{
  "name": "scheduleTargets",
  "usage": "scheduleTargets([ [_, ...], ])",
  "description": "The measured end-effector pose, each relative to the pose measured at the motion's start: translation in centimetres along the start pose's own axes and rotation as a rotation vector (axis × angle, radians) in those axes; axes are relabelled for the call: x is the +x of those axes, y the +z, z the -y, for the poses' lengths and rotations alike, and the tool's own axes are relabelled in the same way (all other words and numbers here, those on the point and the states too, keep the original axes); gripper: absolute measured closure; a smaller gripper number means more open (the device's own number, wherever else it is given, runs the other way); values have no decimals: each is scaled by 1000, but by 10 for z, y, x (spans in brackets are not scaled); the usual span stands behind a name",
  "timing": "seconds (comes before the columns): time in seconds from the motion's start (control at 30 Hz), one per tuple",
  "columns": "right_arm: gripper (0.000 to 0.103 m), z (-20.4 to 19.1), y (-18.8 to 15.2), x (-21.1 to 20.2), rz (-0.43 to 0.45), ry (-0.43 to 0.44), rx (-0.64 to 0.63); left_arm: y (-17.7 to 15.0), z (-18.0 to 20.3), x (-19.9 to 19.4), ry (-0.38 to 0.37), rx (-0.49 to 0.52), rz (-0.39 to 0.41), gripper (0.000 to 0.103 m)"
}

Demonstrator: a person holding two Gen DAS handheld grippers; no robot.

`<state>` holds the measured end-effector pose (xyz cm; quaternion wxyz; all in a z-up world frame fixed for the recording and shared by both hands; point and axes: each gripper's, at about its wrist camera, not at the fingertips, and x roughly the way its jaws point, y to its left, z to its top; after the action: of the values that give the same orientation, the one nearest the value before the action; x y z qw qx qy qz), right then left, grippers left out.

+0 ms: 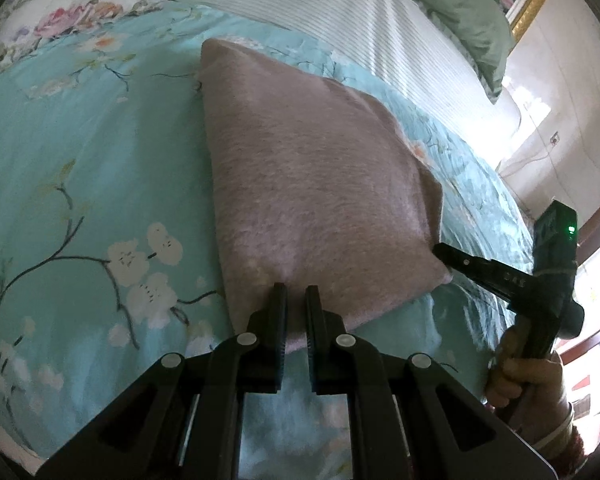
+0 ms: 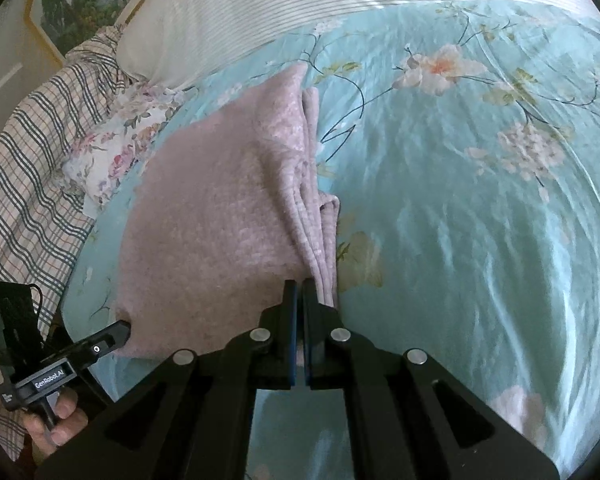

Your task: Fold small clothes

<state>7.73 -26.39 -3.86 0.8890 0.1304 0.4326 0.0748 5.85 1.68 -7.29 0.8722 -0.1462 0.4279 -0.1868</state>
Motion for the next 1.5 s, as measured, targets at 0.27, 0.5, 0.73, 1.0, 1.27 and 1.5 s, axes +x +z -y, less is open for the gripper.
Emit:
scheduleTargets([
  [0.27,41,-11,-11,-49,75,-7,-38,-11,17,-42,188,66,88,17],
  [0.5,41,-21,-28,-64,66,-50,-83,-23,9,-48,280,69,33,17],
  [0.73,24,-32,-43,-62,-3,-61,-143,-38,1,-51,388,107,9,17],
  [1.0,12,-53,-48,-84,-22,-57,-248,-43,29,-72,464,255,25,15],
  [1.27,0,-66,-46,-98,-1,-42,-326,-37,53,-71,528,349,11,5],
  [1.5,0,-61,-50,-77,-52,-37,-315,-31,47,-58,553,339,-4,5],
])
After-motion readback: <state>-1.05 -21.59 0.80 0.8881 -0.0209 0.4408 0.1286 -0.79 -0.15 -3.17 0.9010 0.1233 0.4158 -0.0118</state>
